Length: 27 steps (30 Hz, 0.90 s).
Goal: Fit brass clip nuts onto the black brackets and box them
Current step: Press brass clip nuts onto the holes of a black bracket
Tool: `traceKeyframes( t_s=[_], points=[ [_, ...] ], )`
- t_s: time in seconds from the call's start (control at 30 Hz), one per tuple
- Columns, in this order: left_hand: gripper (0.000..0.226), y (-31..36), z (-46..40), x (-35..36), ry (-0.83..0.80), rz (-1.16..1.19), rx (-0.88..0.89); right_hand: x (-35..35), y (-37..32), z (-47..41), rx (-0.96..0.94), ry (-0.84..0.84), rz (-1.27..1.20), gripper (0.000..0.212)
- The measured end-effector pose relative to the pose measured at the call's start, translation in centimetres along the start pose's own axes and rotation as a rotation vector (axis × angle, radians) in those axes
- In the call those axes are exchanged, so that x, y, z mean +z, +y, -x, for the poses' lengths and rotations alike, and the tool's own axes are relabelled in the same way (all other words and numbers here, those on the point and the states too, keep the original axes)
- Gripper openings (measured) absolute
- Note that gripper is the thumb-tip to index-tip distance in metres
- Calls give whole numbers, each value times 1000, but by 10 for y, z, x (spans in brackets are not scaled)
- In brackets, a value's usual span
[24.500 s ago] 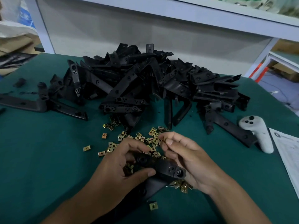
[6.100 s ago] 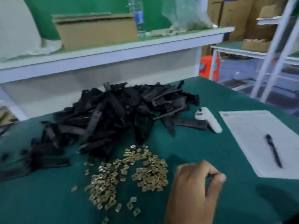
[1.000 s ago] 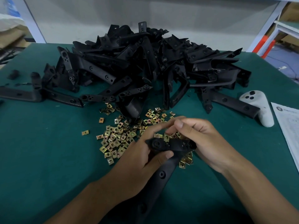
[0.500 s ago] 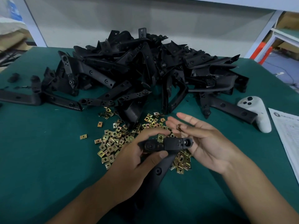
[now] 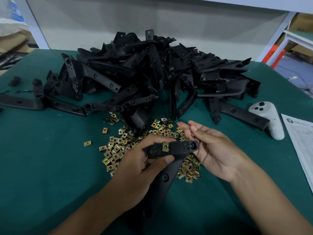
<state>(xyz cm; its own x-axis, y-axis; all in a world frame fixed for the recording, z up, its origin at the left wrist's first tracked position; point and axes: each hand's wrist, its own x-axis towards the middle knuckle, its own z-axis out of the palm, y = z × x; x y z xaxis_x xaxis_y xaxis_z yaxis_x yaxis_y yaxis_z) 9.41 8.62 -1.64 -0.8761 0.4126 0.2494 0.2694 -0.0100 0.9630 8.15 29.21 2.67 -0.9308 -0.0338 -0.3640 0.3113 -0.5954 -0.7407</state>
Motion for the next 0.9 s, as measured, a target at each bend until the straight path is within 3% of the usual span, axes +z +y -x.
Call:
traceKeyframes(
  t_s=[0.17, 0.33, 0.63, 0.83, 0.9],
  points=[
    [25, 4, 0, 1, -15, -30, 19, -1, 1, 1, 41, -30, 93, 50],
    [28, 8, -3, 2, 6, 179, -8, -2, 3, -2, 25, 37, 114, 21],
    [21, 9, -3, 1, 89, 248, -12, -2, 5, -1, 3, 10, 143, 9],
    [15, 10, -3, -1, 110, 147, -1, -2, 5, 2, -16, -68, 170, 37],
    [16, 11, -5, -1, 84, 171, -24, -1, 7, 3, -33, -94, 180, 37]
  ],
)
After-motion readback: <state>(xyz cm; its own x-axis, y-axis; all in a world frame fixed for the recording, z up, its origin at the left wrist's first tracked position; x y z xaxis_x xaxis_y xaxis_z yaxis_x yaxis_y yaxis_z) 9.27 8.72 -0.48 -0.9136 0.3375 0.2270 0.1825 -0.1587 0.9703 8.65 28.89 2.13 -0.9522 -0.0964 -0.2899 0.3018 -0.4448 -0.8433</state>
